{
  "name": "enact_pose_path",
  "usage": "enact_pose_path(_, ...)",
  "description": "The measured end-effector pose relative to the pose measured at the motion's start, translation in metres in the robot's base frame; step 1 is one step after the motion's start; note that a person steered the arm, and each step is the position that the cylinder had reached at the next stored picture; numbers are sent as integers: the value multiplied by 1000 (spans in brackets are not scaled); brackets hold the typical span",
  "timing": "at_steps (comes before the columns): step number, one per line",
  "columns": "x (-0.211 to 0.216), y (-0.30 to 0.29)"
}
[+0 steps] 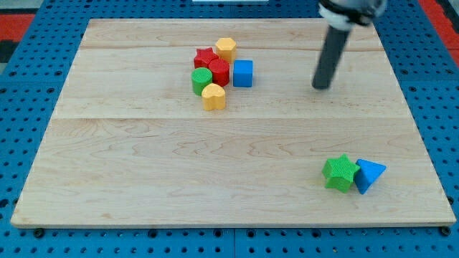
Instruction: Move the blue cube to the bottom center side
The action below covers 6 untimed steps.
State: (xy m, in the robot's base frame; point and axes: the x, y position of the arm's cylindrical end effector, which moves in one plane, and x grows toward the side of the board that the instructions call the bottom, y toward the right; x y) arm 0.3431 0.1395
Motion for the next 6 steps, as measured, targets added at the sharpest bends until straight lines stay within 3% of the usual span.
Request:
enact_pose_path(1,-76,-54)
enact_pose_path(2,-76,-103)
enact_pose_path(6,25,-111)
